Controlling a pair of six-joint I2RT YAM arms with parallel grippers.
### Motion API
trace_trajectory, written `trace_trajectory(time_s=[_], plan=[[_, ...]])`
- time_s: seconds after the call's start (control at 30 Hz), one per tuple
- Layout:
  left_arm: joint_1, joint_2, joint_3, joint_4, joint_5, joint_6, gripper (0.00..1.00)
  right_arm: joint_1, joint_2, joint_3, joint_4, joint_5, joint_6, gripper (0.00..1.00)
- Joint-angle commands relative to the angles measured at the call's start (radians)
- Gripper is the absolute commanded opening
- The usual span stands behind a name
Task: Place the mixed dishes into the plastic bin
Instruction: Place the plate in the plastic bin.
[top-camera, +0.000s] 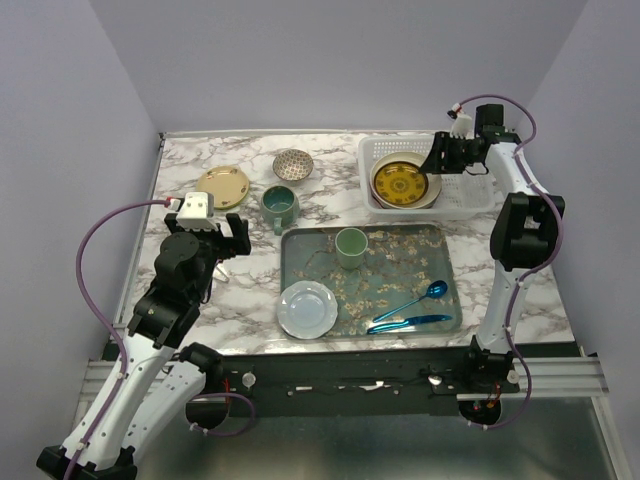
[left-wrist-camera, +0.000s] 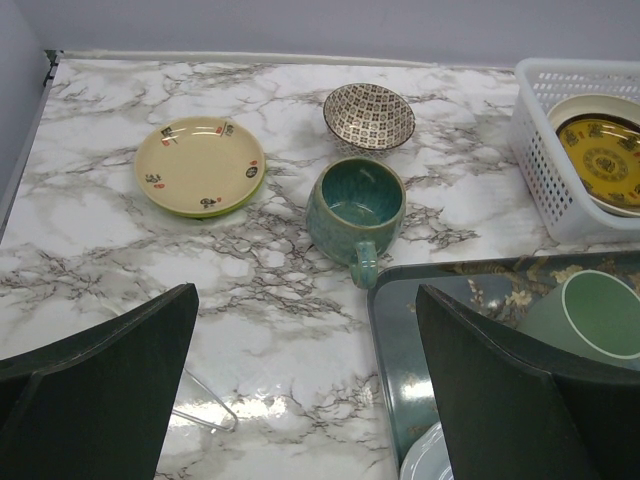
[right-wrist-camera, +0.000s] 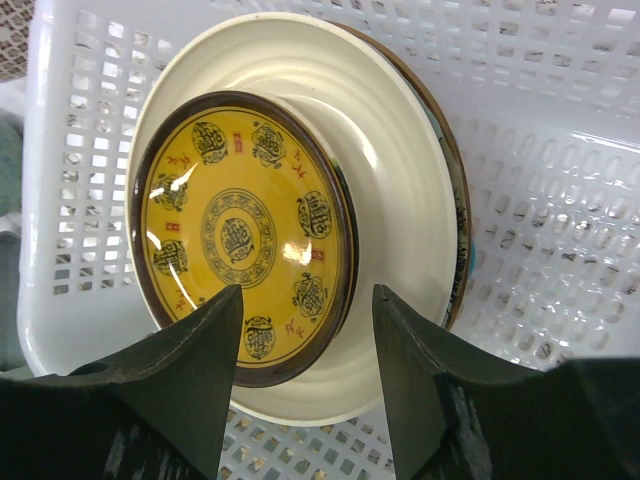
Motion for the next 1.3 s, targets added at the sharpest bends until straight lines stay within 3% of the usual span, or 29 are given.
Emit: trace_trajectory(time_s=[0.0,0.23,0.83,1.07,1.27], plan=[[0.01,-0.005,-0.014,0.016,0.029,-0.003,0.99,-0.006,-0.046,0.023,-0.031,0.058,-0.04,0.63],[0.014,-0.011,-0.012,0.016,0.035,-0.006,0.99,-0.006,-0.185,-0.052,-0.023,0.018,-0.076,0.63],[0.036,0.012,-0.01,0.014,0.059,-0.018,0.99,-0.006,-0.674,-0.475,0.156,-0.283,-0.06,0.66],[0.047,0.026,-0.012,0.016,0.065,-0.024,0.99,-0.006,-0.904,-0.677,0.263,-0.312,-0.065,0.73],[0.059,0.045,-0.01,0.016,0.075,-0.032,0.99,-0.007,-1.072,-0.837,0.349,-0.338,-0.089,0.89]])
